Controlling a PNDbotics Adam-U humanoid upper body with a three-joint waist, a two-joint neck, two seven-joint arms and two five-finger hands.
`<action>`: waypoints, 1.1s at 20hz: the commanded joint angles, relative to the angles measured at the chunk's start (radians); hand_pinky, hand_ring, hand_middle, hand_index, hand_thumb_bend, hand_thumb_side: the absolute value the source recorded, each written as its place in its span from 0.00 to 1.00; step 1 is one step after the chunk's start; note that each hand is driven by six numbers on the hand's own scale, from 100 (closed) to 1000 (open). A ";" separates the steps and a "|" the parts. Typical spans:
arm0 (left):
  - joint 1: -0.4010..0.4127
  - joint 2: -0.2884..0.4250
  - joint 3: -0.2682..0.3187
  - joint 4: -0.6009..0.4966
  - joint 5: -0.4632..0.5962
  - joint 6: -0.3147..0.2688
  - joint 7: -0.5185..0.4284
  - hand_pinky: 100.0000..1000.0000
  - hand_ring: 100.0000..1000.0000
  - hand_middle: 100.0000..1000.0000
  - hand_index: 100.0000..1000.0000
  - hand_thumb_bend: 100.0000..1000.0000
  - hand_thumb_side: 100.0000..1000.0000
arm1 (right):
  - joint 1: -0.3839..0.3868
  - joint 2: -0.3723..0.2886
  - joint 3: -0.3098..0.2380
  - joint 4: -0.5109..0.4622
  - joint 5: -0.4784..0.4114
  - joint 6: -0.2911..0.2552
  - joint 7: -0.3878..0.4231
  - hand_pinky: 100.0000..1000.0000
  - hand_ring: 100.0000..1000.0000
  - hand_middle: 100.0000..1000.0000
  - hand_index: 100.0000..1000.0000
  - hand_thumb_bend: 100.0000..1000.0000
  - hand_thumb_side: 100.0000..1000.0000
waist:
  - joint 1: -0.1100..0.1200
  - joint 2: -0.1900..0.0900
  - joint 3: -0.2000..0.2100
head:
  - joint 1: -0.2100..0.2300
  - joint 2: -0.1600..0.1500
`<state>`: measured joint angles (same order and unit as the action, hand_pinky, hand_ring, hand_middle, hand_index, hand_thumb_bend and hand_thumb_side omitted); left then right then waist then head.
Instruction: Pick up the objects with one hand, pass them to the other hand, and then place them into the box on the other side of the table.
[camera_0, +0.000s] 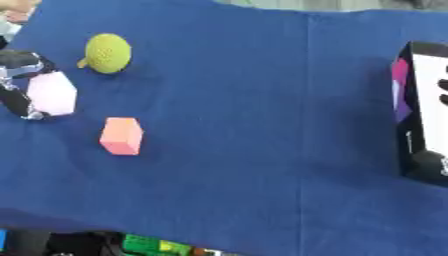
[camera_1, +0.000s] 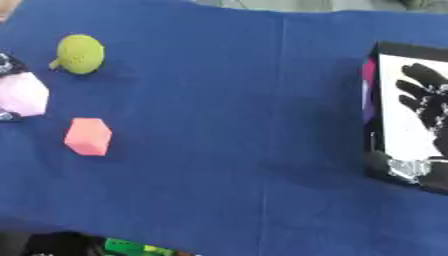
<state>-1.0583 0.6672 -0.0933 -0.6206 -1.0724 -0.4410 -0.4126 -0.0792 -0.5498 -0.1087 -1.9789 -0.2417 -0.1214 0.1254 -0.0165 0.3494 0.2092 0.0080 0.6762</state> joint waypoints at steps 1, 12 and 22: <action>-0.026 0.040 0.010 -0.031 0.042 -0.001 -0.033 0.83 0.74 0.52 0.60 0.23 0.00 | -0.002 -0.023 -0.002 -0.021 0.002 -0.007 0.001 1.00 1.00 1.00 1.00 0.67 0.01 | 0.004 -0.026 0.000 | 0.003 0.008; -0.045 0.075 0.065 -0.239 0.207 0.026 -0.058 0.83 0.68 0.52 0.63 0.03 0.00 | -0.015 -0.046 -0.006 -0.021 -0.029 -0.029 -0.007 1.00 1.00 1.00 1.00 0.67 0.00 | 0.003 -0.034 0.004 | -0.008 0.007; 0.042 -0.006 0.024 -0.401 0.360 0.090 0.068 0.81 0.62 0.51 0.63 0.00 0.00 | -0.087 -0.096 0.011 -0.021 -0.098 -0.064 0.007 1.00 1.00 1.00 1.00 0.67 0.01 | -0.006 -0.035 -0.002 | -0.046 -0.007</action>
<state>-1.0028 0.6490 -0.0695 -0.9876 -0.7332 -0.3599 -0.3595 -0.1570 -0.6062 -0.0962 -1.9789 -0.3258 -0.1788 0.1280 -0.0257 0.3429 0.2072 -0.0335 0.6819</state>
